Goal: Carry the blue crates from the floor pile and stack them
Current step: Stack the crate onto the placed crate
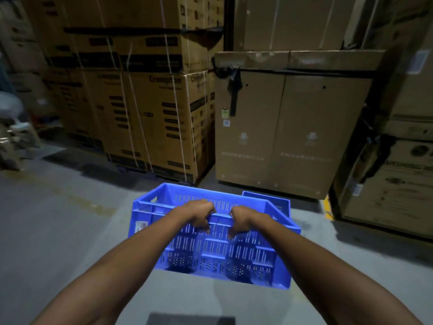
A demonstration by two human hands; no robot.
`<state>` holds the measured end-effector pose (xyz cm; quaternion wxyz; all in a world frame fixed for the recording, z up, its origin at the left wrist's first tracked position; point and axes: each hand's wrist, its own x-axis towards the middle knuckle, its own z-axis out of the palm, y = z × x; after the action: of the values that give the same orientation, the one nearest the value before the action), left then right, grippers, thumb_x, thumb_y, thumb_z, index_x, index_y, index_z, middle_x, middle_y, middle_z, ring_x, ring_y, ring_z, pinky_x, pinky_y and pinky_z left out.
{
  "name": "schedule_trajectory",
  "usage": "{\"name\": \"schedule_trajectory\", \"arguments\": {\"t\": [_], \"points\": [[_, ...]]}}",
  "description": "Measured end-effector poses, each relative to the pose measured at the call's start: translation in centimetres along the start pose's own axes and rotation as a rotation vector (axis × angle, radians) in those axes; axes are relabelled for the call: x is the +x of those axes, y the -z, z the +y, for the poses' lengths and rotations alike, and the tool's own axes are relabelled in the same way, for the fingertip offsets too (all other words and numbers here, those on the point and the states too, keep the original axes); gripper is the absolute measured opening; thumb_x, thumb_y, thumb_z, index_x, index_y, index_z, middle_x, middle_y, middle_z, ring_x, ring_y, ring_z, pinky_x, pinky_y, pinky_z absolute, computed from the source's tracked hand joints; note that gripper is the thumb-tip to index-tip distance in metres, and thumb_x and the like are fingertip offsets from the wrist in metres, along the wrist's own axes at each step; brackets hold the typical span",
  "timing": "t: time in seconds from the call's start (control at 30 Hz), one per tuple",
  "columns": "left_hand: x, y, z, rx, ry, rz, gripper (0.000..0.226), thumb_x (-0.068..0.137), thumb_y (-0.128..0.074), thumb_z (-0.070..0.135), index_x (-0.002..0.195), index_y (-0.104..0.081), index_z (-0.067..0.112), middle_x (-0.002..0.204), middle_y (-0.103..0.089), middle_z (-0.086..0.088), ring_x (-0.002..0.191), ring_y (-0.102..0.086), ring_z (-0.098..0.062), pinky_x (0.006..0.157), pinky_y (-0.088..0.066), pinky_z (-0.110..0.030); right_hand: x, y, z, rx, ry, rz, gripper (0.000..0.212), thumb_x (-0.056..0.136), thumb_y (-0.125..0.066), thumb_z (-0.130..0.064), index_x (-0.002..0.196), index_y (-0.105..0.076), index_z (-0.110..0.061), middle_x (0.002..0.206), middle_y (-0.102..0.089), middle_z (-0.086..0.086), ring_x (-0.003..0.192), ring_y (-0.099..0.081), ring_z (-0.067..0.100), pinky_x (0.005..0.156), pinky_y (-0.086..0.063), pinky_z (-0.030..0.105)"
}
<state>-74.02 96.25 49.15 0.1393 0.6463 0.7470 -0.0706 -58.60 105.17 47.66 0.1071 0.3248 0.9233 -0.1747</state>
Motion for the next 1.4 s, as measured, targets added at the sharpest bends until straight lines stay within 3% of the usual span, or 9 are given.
{"name": "schedule_trajectory", "arguments": {"t": [0.17,0.37,0.5,0.63,0.93,1.07,1.4], "points": [[6.4,2.2,-1.8,0.026,-0.037,-0.049,0.037,0.066,-0.085,0.032,0.095,-0.069,0.016,0.096,-0.071,-0.007,0.091,-0.065,-0.025,0.07,-0.046,-0.03,6.0,1.3,2.9,0.074,-0.026,0.002,0.045,0.058,-0.089,-0.039,0.078,-0.055,-0.017,0.087,-0.064,0.006,0.08,-0.061,0.024,0.064,-0.046,0.029],[16.0,5.0,-4.6,0.023,0.01,-0.087,0.036,0.066,-0.085,0.033,0.092,-0.069,0.014,0.094,-0.072,-0.006,0.088,-0.064,-0.024,0.074,-0.051,-0.033,15.7,5.1,7.1,0.065,0.016,-0.01,0.039,0.058,-0.088,-0.036,0.078,-0.062,-0.015,0.08,-0.065,0.005,0.077,-0.063,0.024,0.068,-0.05,0.032],[23.3,7.6,-6.5,-0.009,0.055,-0.12,0.036,0.069,-0.083,0.027,0.098,-0.068,0.012,0.101,-0.07,-0.01,0.09,-0.064,-0.025,0.069,-0.044,-0.028,21.7,9.0,10.0,0.048,0.018,-0.019,0.037,0.065,-0.084,-0.034,0.089,-0.068,-0.011,0.092,-0.07,0.009,0.085,-0.065,0.025,0.064,-0.045,0.03],[30.5,8.2,-8.3,-0.013,0.048,-0.112,0.026,0.073,-0.077,0.021,0.094,-0.067,0.013,0.099,-0.071,-0.011,0.091,-0.066,-0.026,0.069,-0.047,-0.03,27.7,11.5,13.5,-0.024,0.032,-0.024,0.032,0.067,-0.082,-0.033,0.086,-0.063,-0.014,0.094,-0.07,0.008,0.088,-0.066,0.025,0.064,-0.044,0.029],[42.8,7.1,-11.3,0.068,-0.068,0.107,0.024,0.086,-0.063,0.031,0.108,-0.061,0.022,0.113,-0.065,-0.009,0.107,-0.059,-0.03,0.081,-0.044,-0.037,37.2,12.6,19.8,-0.179,-0.013,0.191,0.024,0.079,-0.064,-0.02,0.103,-0.065,-0.019,0.108,-0.067,0.011,0.102,-0.063,0.032,0.081,-0.049,0.039],[49.1,7.0,-14.1,0.136,-0.11,0.145,0.029,0.087,-0.062,0.033,0.114,-0.059,0.023,0.116,-0.064,-0.009,0.111,-0.058,-0.031,0.087,-0.045,-0.04,42.1,12.9,21.3,-0.174,-0.094,0.23,0.02,0.084,-0.063,-0.026,0.104,-0.065,-0.019,0.109,-0.066,0.011,0.104,-0.063,0.032,0.082,-0.047,0.038],[63.1,5.7,-22.9,0.226,-0.182,0.123,0.023,0.086,-0.053,0.021,0.109,-0.057,0.022,0.107,-0.066,-0.011,0.103,-0.061,-0.035,0.079,-0.046,-0.041,56.9,11.7,23.0,-0.193,-0.229,0.266,0.02,0.09,-0.048,-0.015,0.103,-0.063,-0.02,0.101,-0.068,0.01,0.096,-0.065,0.033,0.076,-0.048,0.038]]}}
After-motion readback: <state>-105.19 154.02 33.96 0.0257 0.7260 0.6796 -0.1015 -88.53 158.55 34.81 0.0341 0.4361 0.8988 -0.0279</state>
